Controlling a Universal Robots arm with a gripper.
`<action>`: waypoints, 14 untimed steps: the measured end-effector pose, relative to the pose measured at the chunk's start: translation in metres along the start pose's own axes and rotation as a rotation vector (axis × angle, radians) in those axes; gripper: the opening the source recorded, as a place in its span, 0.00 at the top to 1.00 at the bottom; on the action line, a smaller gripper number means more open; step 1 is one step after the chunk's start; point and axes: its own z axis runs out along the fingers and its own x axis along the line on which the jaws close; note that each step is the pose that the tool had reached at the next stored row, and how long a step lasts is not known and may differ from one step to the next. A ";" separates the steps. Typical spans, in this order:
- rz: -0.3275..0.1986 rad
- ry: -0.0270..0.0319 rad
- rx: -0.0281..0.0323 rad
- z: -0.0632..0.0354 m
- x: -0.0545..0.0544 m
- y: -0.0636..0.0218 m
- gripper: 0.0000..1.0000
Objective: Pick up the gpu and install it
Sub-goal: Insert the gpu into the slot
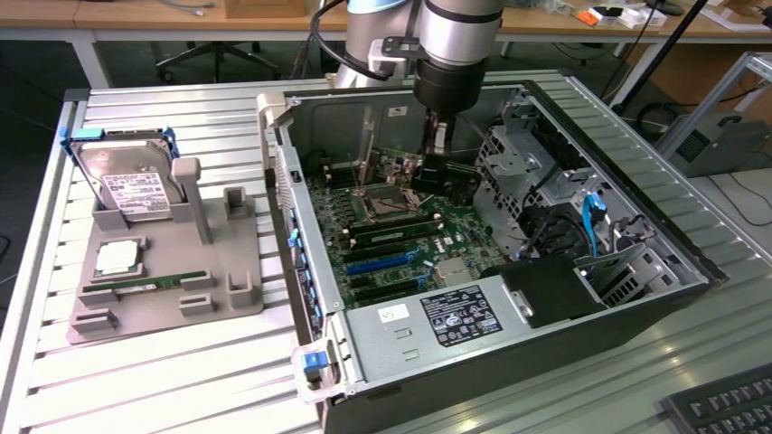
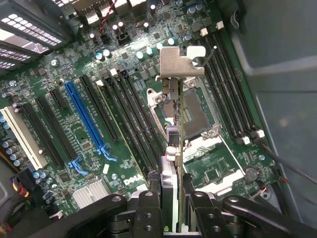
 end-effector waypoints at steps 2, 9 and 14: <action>-0.006 -0.0005 -0.0002 0.0000 0.000 -0.0001 0.73; -0.037 -0.0031 -0.0012 0.0000 0.000 -0.0002 0.73; -0.060 -0.0050 -0.0020 0.0000 0.001 -0.0002 0.73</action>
